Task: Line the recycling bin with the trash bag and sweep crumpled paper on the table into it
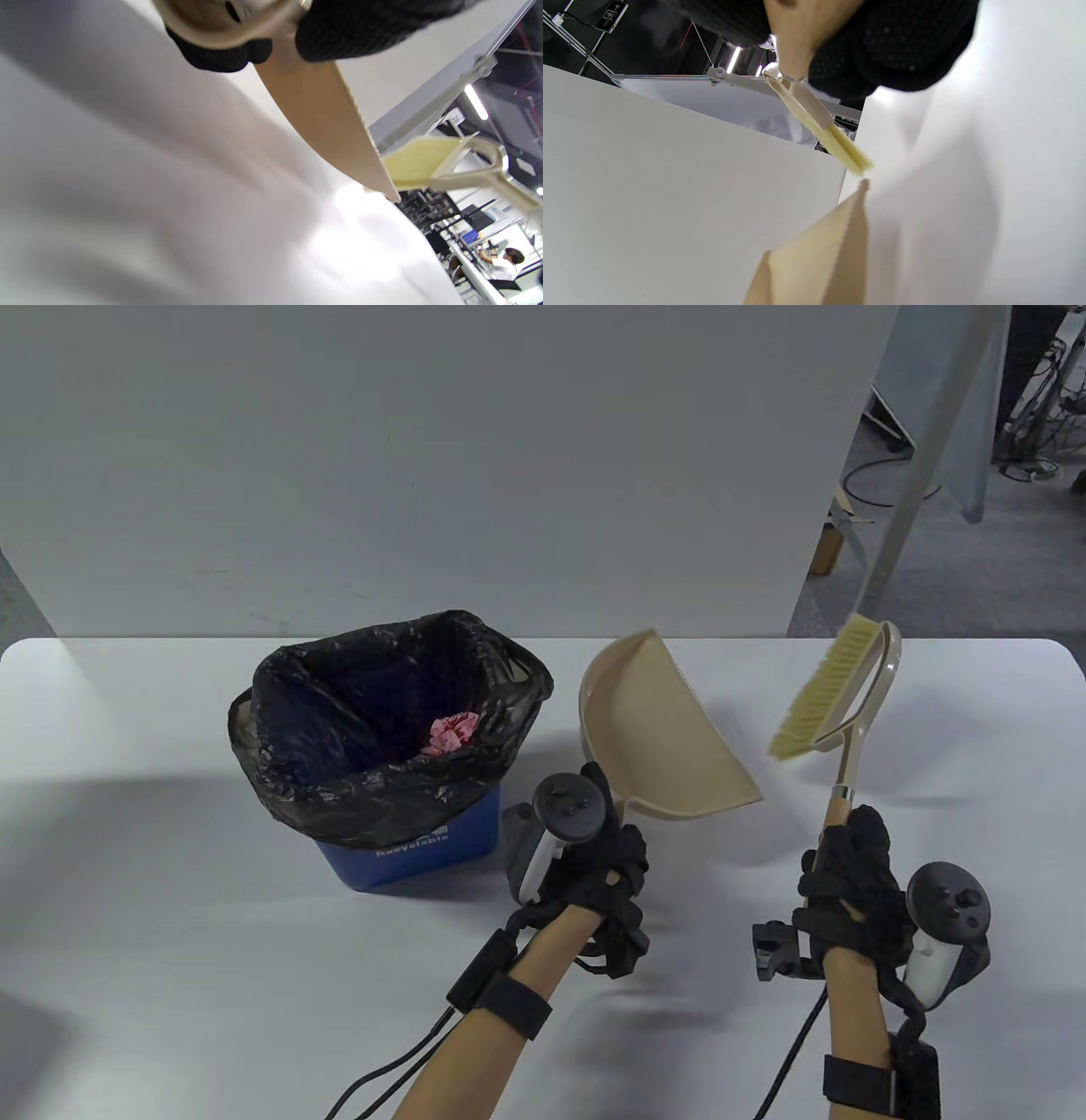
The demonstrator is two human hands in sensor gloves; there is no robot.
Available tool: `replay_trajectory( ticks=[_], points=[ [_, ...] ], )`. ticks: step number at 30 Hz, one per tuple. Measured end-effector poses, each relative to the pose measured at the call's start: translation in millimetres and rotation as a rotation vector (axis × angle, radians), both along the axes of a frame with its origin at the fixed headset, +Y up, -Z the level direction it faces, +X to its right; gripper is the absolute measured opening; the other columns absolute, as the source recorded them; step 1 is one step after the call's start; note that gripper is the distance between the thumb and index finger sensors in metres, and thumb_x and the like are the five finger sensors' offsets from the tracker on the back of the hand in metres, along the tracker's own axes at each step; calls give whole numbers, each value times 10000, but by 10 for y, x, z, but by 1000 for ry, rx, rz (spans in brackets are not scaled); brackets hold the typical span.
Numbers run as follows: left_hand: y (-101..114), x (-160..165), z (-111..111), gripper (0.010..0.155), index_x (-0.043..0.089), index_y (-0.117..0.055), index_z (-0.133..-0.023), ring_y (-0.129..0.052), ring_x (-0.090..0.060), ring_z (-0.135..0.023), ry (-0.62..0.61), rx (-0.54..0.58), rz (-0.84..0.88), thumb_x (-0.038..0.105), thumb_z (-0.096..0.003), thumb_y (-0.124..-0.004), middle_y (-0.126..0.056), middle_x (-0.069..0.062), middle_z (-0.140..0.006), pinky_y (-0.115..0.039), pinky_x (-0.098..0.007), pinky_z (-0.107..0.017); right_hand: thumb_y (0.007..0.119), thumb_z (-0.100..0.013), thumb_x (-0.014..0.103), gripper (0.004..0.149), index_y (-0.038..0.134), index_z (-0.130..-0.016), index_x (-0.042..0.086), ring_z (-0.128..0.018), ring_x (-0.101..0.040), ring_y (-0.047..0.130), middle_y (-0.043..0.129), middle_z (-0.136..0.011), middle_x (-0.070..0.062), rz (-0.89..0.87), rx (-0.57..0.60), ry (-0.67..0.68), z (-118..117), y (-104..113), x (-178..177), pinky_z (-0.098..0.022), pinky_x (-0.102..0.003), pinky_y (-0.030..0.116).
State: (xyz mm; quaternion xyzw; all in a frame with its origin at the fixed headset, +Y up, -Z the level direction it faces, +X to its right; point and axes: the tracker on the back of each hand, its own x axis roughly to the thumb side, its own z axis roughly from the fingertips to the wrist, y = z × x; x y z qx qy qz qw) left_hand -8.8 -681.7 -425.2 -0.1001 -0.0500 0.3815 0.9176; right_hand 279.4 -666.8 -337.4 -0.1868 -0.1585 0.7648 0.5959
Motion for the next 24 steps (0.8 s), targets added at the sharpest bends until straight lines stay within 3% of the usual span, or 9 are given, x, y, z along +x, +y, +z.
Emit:
replay_trajectory(
  ticks=[8,24],
  points=[
    [-326,180,-112,839,62,-76,-1140,-645,-335,-1061,-45,-124,-17,295,-625,-696,-212,-250,-1205,-772,-432,-783,569,-631,261,594,336,-1099,-19,-633,-346,841,570,-984,-334,24,5,16,-7,32,-44,-407,-404,837],
    [-430,185,-225,857,42,-23,-1124,-607,-347,-1075,-57,-232,16,334,-638,-667,-172,-275,-1191,-742,-440,-803,580,-627,256,587,361,-1098,-17,-622,-350,849,587,-978,-336,104,-24,86,-59,1,-219,-397,-408,841]
  ],
)
